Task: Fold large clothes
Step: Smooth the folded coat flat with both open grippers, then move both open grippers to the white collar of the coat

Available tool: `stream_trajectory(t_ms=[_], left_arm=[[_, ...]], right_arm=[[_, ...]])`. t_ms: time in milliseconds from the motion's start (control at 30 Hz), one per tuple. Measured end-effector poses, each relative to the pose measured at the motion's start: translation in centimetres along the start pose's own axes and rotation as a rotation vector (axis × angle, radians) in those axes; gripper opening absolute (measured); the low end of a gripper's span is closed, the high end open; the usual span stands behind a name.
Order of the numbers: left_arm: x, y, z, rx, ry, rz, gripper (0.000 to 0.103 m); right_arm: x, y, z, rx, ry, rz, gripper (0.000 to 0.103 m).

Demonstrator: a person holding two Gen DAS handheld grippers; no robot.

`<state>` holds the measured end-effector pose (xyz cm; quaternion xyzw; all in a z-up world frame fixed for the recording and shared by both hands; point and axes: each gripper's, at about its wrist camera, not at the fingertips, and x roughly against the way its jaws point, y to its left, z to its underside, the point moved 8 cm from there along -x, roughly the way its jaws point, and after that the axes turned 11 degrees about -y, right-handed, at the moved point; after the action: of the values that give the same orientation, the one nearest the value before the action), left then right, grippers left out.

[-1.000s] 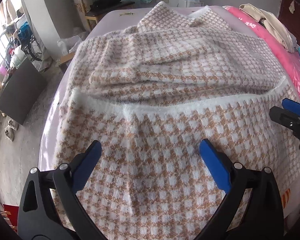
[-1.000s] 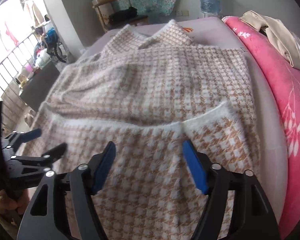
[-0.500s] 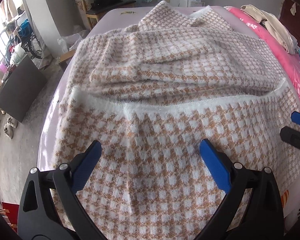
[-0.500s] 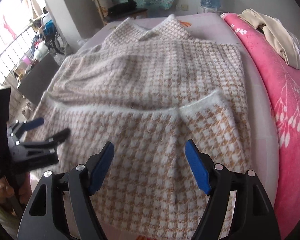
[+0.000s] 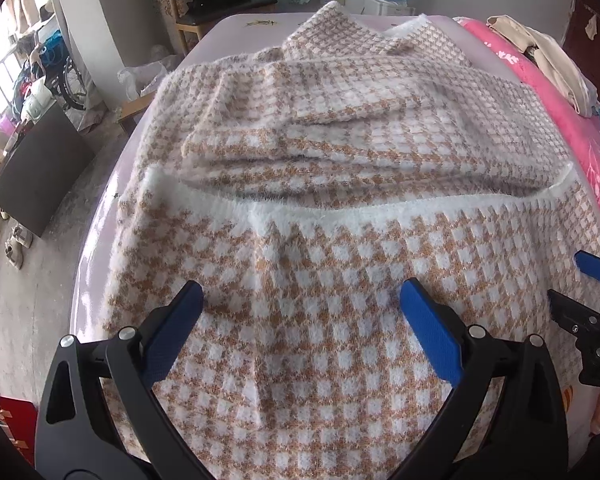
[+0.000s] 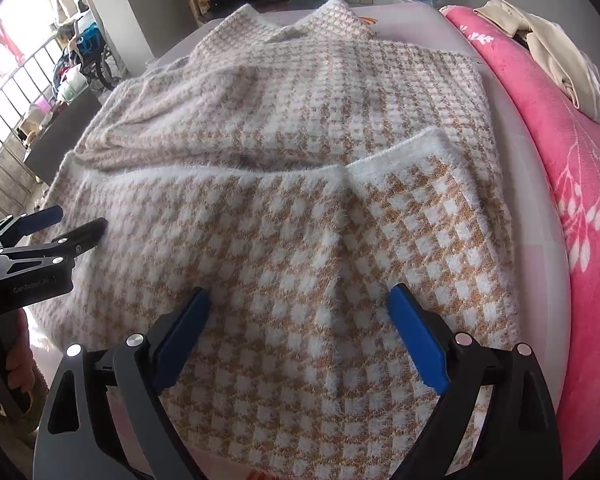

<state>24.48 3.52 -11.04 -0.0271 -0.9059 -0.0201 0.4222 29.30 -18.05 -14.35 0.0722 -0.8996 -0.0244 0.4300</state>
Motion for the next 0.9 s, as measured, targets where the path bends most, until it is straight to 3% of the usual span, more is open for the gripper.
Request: stream_trajectory(t_ms=[300, 467, 700, 900], left_arm=[[-0.5, 0.6, -0.1, 0.020, -0.015, 0.082, 0.096], [1.7, 1.4, -1.9, -0.022, -0.077, 0.103, 0.096], [6.0, 3.1, -12.1, -0.084, -0.280, 0.147, 0.096], [2.9, 1.9, -22.3, -0.069, -0.323, 0.240, 0.096]], right_arm=[[0.4, -0.1, -0.5, -0.001, 0.010, 0.005, 0.091], [4.0, 0.2, -4.4, -0.010, -0.061, -0.088, 0.091], [5.4, -2.1, -15.4, 0.054, -0.177, -0.124, 0.091], [0.6, -5.1, -24.8, 0.037, -0.183, -0.097, 0.091]])
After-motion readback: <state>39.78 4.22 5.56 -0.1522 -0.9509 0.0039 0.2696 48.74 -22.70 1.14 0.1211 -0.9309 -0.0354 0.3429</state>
